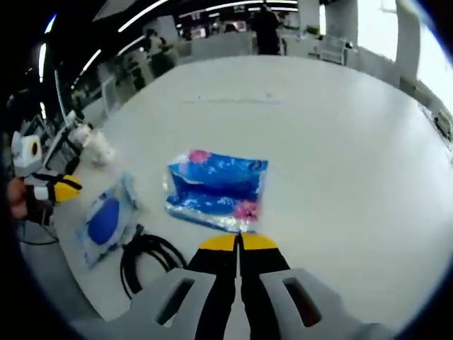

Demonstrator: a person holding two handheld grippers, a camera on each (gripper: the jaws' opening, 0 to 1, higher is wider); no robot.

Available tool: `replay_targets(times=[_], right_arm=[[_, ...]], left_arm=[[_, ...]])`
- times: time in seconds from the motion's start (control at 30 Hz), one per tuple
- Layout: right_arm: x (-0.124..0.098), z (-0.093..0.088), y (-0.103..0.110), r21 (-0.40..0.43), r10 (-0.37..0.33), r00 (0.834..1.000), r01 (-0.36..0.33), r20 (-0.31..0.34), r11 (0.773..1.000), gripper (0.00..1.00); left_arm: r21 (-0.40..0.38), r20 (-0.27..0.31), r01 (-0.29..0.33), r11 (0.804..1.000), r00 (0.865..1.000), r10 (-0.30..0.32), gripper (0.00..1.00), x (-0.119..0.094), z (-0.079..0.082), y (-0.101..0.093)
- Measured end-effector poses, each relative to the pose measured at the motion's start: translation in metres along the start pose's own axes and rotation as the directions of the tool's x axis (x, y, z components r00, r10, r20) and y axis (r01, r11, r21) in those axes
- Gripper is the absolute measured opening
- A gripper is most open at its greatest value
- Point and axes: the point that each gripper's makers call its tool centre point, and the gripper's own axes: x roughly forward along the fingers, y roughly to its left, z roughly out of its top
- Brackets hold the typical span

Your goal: Arrange the tabletop items into an orderly group along one side of the table until the central work area is clear of visible clutter.

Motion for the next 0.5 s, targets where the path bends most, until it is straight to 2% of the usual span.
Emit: replay_targets(times=[0.17, 0.33, 0.5], right_arm=[[0.002, 0.0, 0.015, -0.04, 0.025, 1.0, -0.025, -0.006, 0.999, 0.0], [0.006, 0.004, 0.037, -0.105, 0.068, 0.998, -0.069, -0.009, 0.992, 0.0], [0.011, 0.008, 0.055, -0.123, 0.101, 0.995, -0.102, -0.011, 0.987, 0.02]], left_arm=[[-0.031, -0.006, -0.02, 0.999, 1.0, 0.02, 0.13, -0.01, -0.018, 0.012], [-0.063, -0.014, -0.045, 0.997, 0.999, 0.044, 0.15, -0.023, -0.034, 0.015], [-0.11, -0.008, -0.054, 0.992, 0.999, 0.054, 0.17, -0.035, -0.046, 0.017]])
